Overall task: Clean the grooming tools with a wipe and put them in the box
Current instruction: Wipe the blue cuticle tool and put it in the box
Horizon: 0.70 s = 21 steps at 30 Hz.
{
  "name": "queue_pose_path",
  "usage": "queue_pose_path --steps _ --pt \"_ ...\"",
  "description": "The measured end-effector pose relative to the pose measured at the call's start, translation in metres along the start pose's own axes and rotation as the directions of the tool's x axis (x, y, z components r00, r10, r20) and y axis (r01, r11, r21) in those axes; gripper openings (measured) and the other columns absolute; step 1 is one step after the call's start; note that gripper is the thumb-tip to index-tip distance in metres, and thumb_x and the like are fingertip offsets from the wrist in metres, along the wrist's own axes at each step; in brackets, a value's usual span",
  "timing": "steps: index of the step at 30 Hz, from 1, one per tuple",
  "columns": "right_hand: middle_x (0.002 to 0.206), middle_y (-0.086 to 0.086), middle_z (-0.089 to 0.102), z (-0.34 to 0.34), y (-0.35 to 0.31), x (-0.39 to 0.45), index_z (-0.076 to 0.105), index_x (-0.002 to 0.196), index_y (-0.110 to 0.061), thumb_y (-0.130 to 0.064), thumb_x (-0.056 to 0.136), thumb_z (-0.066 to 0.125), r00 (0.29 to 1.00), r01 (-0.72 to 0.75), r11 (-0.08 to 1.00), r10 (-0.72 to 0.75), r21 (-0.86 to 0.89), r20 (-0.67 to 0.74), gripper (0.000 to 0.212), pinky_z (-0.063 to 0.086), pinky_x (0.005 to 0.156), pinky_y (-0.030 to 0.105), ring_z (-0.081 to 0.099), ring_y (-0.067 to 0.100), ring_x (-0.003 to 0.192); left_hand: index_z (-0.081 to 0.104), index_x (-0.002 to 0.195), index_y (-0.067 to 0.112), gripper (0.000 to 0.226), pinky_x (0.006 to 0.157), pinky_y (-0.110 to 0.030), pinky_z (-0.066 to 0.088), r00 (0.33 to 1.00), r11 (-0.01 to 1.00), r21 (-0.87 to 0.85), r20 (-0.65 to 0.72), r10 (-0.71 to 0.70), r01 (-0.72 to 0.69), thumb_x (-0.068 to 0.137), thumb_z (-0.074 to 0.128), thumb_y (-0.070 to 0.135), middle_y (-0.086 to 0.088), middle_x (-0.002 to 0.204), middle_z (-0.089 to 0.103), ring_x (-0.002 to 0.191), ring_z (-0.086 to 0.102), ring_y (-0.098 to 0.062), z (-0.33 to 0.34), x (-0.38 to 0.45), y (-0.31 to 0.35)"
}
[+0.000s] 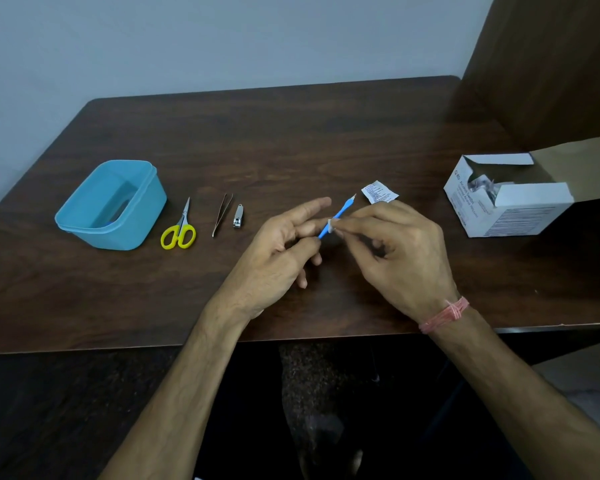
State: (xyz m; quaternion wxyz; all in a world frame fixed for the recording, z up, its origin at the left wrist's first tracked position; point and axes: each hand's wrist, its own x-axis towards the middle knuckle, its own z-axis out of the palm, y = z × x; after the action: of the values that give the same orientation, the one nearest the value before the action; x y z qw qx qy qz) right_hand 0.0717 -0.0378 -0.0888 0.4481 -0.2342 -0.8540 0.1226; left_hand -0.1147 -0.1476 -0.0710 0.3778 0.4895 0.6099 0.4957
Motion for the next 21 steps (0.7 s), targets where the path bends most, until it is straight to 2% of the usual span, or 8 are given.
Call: queue_pose_path --steps 6,10,15,19,21 --pt "0.100 -0.009 0.078 -0.0007 -0.0022 0.0006 0.088 0.110 -0.022 -0.016 0.102 0.081 0.999 -0.042 0.999 0.042 -0.015 -0.031 0.012 0.058 0.070 0.033 0.050 -0.003 0.083 0.048 0.167 0.020 0.063 0.049 -0.020 0.050 1.000 1.000 0.027 0.005 0.016 -0.016 0.110 0.053 -0.006 0.016 0.143 0.074 0.080 0.061 -0.006 0.0019 -0.0007 -0.0005" --pt "0.104 -0.009 0.077 -0.0017 -0.0030 -0.0014 0.087 0.113 -0.023 -0.015 0.103 0.078 0.997 0.047 0.999 -0.047 0.009 0.068 0.015 0.060 0.074 0.038 0.068 0.010 0.090 0.056 0.161 0.023 0.056 0.050 -0.021 0.050 0.999 0.999 0.036 0.012 0.039 -0.039 0.111 0.055 -0.004 0.013 0.139 0.077 0.083 0.063 -0.007 0.0004 -0.0006 -0.0023" --pt "0.102 -0.009 0.077 0.0000 -0.0024 0.0014 0.087 0.113 -0.022 -0.016 0.104 0.079 0.999 -0.033 0.999 0.033 -0.012 0.002 0.013 0.058 0.071 0.036 0.051 -0.004 0.086 0.060 0.156 0.026 0.056 0.051 -0.020 0.050 0.999 0.999 0.029 0.029 0.044 -0.045 0.110 0.055 -0.006 0.012 0.137 0.078 0.083 0.065 -0.007 0.0011 0.0000 -0.0019" --pt "0.105 -0.008 0.076 -0.0017 -0.0046 -0.0002 0.086 0.117 -0.023 -0.010 0.104 0.077 0.997 0.034 0.999 -0.033 -0.017 0.064 0.021 0.060 0.075 0.040 0.069 0.012 0.090 0.060 0.156 0.024 0.056 0.054 -0.021 0.052 0.999 0.999 0.015 0.027 0.047 -0.048 0.109 0.056 -0.007 0.009 0.134 0.079 0.086 0.066 -0.008 0.0009 -0.0004 -0.0023" --pt "0.107 -0.008 0.076 -0.0017 -0.0037 0.0017 0.086 0.116 -0.024 -0.006 0.103 0.074 0.999 0.001 0.999 0.001 -0.044 0.051 0.024 0.061 0.077 0.042 0.072 0.016 0.095 0.059 0.157 0.023 0.056 0.056 -0.022 0.053 0.998 0.998 0.017 0.032 0.054 -0.054 0.109 0.058 -0.006 0.009 0.136 0.078 0.087 0.067 -0.008 0.0010 -0.0004 -0.0019"
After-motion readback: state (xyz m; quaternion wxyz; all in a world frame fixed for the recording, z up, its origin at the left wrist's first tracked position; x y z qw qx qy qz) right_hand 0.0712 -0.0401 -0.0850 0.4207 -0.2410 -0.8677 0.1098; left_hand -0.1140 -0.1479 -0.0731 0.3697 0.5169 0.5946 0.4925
